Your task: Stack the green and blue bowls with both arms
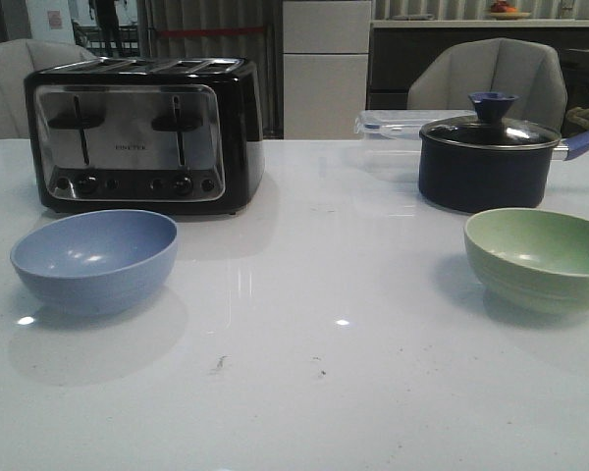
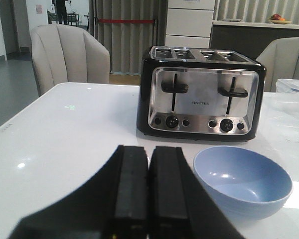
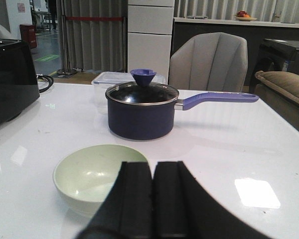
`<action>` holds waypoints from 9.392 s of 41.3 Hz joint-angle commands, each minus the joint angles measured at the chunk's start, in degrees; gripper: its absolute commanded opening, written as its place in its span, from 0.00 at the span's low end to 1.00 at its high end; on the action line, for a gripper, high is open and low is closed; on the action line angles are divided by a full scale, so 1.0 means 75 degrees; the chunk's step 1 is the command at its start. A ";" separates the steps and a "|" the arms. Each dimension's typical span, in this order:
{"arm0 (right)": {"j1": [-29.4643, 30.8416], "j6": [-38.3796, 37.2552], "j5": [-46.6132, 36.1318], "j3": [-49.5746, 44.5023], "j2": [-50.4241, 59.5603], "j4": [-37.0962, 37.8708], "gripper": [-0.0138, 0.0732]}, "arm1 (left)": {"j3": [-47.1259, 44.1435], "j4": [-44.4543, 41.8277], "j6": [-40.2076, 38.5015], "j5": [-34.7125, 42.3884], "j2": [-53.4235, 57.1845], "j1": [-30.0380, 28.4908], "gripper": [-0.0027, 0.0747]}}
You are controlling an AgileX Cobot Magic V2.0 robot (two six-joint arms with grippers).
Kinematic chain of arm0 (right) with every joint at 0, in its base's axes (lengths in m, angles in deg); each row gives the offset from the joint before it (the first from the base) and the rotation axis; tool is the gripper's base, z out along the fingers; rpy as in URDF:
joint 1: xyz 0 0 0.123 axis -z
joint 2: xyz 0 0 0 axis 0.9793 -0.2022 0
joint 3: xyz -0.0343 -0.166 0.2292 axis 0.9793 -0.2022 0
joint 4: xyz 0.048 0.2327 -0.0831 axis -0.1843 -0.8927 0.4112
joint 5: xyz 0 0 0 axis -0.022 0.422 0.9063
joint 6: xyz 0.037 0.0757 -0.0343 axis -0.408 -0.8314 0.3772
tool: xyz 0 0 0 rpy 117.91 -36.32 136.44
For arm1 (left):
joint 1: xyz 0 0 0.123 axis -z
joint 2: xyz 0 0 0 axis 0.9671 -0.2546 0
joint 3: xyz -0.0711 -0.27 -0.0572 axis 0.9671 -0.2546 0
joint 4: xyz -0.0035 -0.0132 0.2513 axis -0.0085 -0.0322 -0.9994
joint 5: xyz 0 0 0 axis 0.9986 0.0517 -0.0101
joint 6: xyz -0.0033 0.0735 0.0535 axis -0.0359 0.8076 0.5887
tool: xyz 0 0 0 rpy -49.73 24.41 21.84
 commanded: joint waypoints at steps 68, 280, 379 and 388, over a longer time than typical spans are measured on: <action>0.0054 0.0007 0.3250 0.5493 -0.2565 0.0104 0.22 | 0.5475 -0.0059 -0.0067 -0.1991 -0.2529 0.0047 0.15; -0.4167 0.0867 0.4791 0.6236 -0.6451 -0.0963 0.78 | 0.5552 0.0049 -0.0054 -0.2164 -0.8327 0.1564 0.62; -0.4167 0.0867 0.4800 0.6236 -0.6472 -0.0963 0.78 | 1.0462 0.0699 0.0344 -0.5224 -1.1909 0.3939 0.15; -0.4167 0.0867 0.4800 0.6236 -0.6472 -0.0963 0.78 | 1.0130 0.0699 0.0344 -0.4413 -1.2350 0.4286 0.15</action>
